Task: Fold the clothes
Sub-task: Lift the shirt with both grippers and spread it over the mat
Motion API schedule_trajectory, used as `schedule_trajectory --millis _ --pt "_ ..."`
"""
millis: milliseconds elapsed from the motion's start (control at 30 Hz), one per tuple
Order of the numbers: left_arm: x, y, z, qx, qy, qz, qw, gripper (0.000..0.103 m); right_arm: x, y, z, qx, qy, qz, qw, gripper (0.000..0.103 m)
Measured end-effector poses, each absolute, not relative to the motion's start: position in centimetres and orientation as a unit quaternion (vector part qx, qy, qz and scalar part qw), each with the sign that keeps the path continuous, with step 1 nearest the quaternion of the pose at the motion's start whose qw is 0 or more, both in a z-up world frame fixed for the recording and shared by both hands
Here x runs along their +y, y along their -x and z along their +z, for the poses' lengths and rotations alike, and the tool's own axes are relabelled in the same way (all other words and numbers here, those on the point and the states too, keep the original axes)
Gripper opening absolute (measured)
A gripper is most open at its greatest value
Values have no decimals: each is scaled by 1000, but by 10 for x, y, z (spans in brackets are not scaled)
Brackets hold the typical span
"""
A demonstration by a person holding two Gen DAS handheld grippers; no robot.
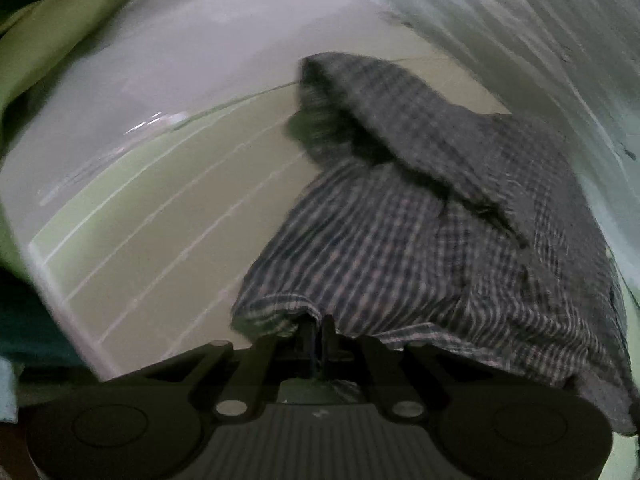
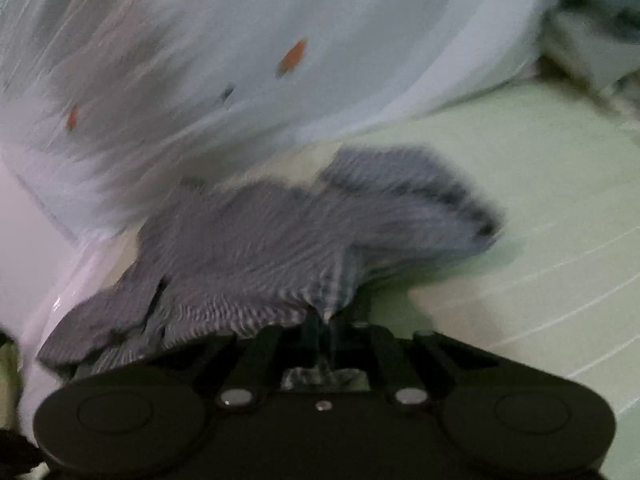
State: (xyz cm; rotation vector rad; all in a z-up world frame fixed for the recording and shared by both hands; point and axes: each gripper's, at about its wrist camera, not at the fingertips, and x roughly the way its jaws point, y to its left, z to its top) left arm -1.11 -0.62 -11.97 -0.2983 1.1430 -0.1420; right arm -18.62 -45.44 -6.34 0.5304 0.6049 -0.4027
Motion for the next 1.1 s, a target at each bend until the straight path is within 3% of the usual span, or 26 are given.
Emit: schedule_trajectory --millis 267,400,467,533,600,633,700,800,967,1100 --pt "-26 11 -94 498 124 -111 851 1 -472 236 0 240 -218 -259 910 5" --pt "-18 -1 -92 485 103 -69 866 2 -481 213 -8 253 -210 -261 908 7" --pt "-14 -6 -99 496 93 -49 862 7 -484 196 -22 283 -206 -258 900 17" --pt "-11 -4 -99 501 93 -39 859 9 -483 191 -36 303 -223 -258 890 43" --pt "-8 2 -96 501 96 -35 860 20 -476 200 -44 301 -231 -265 886 52" --pt "-8 9 -93 496 99 -40 862 23 -473 205 -48 303 -233 -269 884 62" --pt "-11 17 -88 496 101 -51 861 23 -467 216 -58 313 -237 -280 876 72" --pt "-27 30 -89 504 97 -77 855 27 -462 229 -76 336 -241 -289 863 73" --pt "-65 39 -93 516 83 -119 844 58 -454 242 -95 351 -261 -305 846 82" --pt "-100 47 -96 517 42 -161 840 69 -440 245 -103 377 -245 -297 843 84"
